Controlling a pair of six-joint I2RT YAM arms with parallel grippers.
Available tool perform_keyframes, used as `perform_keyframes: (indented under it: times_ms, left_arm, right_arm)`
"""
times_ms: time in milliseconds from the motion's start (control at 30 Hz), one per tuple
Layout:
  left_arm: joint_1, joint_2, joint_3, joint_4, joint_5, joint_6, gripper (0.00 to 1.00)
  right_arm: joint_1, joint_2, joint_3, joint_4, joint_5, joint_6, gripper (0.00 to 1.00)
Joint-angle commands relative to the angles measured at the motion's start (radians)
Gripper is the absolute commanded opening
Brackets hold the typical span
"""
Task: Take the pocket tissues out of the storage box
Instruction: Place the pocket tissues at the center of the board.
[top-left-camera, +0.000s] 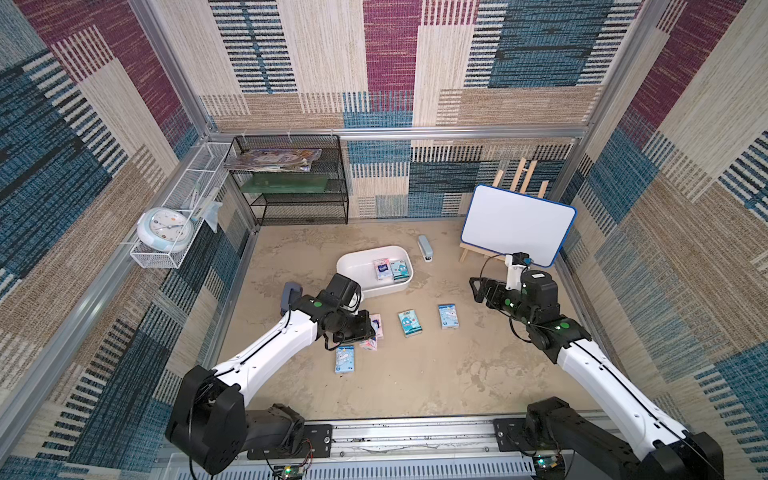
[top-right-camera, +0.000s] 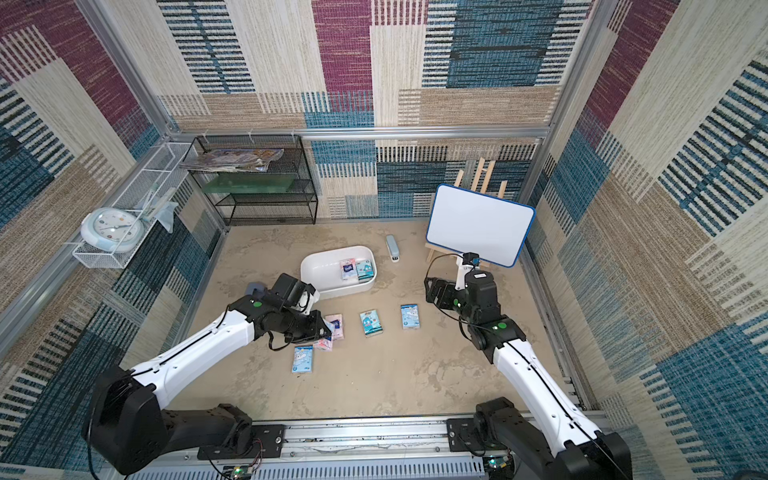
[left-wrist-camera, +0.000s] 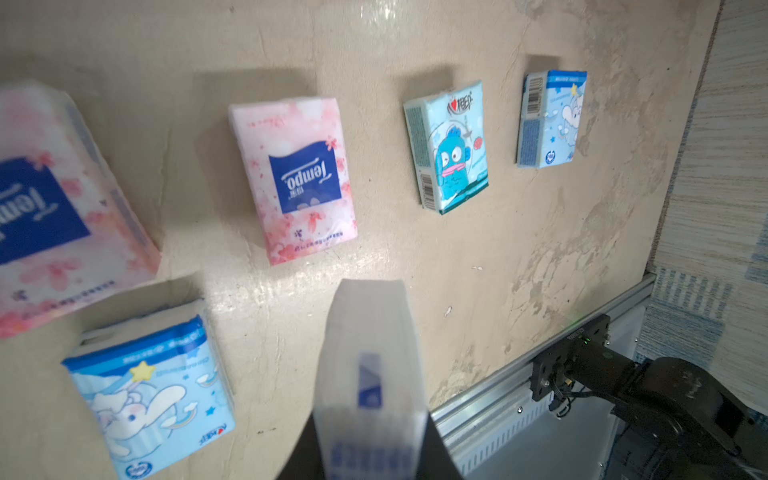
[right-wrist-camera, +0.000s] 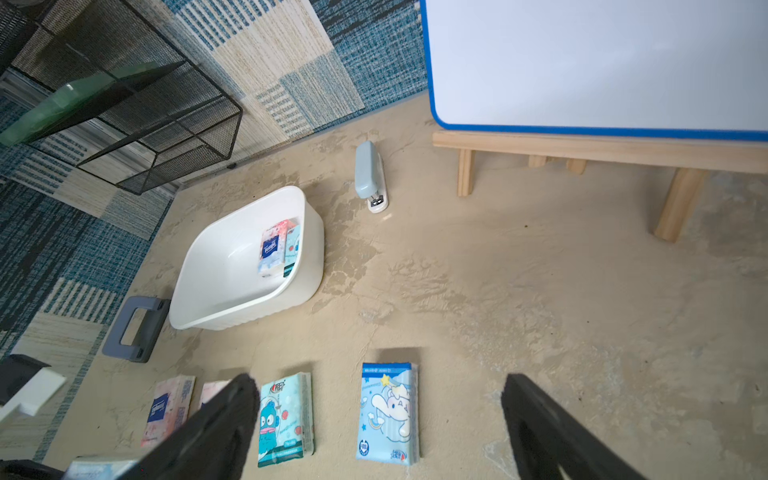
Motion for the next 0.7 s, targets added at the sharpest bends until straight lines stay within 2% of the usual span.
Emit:
perform_keyframes:
  times_ms: [0, 267, 667]
  left_arm:
    - [-0.025, -0.022, -0.048, 0.068, 0.028, -0.054, 0.18]
    - [-0.060, -0.034, -0.226, 0.283, 0.062, -0.182, 0.18]
    - [-0.080, 0.050, -0.252, 0.367, 0.027, -0.198, 0.20]
  right_arm:
    - [-0.001, 0.003, -0.007, 0.029, -0.058, 0.018, 0.96]
    - [0.002, 0.000, -0.023, 0.034, -0.073, 0.029, 0.95]
    - [0.001, -0.005, -0.022, 0.020, -0.059, 0.012, 0.96]
